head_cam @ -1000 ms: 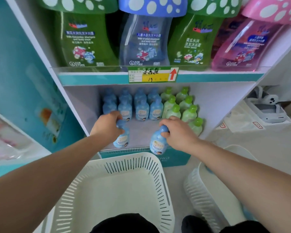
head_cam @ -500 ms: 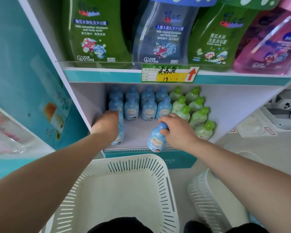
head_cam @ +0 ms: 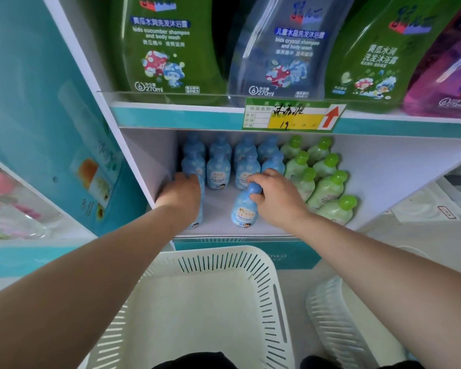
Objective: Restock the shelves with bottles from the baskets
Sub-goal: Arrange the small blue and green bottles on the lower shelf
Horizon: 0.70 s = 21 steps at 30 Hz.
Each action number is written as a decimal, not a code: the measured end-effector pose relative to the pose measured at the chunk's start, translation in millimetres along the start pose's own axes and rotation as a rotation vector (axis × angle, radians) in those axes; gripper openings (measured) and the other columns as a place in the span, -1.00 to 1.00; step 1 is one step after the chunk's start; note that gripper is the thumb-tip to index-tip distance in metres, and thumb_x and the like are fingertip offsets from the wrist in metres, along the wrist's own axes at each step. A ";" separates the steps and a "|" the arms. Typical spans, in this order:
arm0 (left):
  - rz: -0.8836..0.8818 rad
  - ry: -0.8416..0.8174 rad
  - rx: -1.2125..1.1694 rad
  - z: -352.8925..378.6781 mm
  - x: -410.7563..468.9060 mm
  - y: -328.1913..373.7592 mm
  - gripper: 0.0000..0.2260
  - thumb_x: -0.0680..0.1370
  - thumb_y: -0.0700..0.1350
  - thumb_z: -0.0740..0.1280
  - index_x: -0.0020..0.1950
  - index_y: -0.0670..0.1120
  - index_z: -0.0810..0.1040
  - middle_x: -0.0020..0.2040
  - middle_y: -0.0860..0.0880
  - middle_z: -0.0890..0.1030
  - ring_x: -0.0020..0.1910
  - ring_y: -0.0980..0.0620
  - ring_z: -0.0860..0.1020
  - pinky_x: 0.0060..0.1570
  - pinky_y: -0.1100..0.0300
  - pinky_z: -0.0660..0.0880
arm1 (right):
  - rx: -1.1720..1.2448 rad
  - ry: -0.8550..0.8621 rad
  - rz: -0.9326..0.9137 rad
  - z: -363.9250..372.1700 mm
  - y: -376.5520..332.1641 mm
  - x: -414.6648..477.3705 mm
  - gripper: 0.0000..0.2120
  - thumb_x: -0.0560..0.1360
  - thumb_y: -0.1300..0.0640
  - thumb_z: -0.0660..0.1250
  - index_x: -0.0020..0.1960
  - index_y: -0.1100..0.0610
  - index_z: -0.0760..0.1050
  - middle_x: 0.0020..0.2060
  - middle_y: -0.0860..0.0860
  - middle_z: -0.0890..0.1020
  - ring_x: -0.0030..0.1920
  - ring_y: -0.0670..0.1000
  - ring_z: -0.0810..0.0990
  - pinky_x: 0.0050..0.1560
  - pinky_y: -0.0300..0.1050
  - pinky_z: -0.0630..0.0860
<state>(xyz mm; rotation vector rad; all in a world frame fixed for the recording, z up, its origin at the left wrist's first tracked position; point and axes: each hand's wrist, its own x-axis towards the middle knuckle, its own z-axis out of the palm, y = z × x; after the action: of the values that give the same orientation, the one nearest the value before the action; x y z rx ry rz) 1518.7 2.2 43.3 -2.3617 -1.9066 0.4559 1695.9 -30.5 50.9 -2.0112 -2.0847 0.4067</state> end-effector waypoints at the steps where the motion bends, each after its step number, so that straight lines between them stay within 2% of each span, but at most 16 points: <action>1: 0.007 -0.008 0.004 1.7 0.3 -0.6 -0.59 0.56 -0.23 0.19 0.40 -0.21 0.22 0.31 -0.20 0.38 0.28 -0.14 0.43 0.14 0.06 0.45 | 0.007 0.007 0.001 1.4 -1.7 3.5 -0.68 0.52 0.19 0.29 0.27 0.09 0.48 0.16 0.09 0.48 0.16 0.15 0.48 0.11 -0.07 0.40; 9: 0.023 -0.029 -0.046 6.6 -1.4 -2.6 -0.60 0.52 -0.24 0.23 0.35 -0.15 0.26 0.26 -0.19 0.35 0.19 -0.20 0.46 0.05 0.00 0.48 | 0.006 0.023 -0.042 16.1 -18.6 34.1 -0.70 0.51 0.23 0.27 0.24 0.12 0.52 0.15 0.14 0.49 0.14 0.18 0.50 0.05 -0.06 0.44; 15: 0.044 0.013 -0.039 13.8 -1.9 -3.1 -0.64 0.53 -0.23 0.19 0.32 -0.14 0.28 0.24 -0.18 0.35 0.20 -0.18 0.42 0.14 0.02 0.44 | 0.009 0.017 -0.032 30.4 -30.7 52.2 -0.71 0.51 0.27 0.23 0.22 0.16 0.53 0.16 0.14 0.48 0.15 0.20 0.50 0.09 0.04 0.49; 21: 0.057 0.023 -0.056 15.4 -2.8 -3.6 -0.62 0.54 -0.23 0.19 0.36 -0.11 0.25 0.28 -0.17 0.32 0.22 -0.17 0.40 0.22 0.04 0.41 | -0.015 0.014 -0.011 42.5 -34.9 65.6 -0.70 0.48 0.26 0.27 0.21 0.15 0.52 0.16 0.13 0.49 0.15 0.20 0.50 0.08 -0.01 0.51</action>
<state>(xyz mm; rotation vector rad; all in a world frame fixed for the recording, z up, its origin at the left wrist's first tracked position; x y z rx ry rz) 1510.6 -1.7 30.0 -2.4503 -1.8704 0.3830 1645.8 32.0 20.6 -2.0044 -2.0955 0.3758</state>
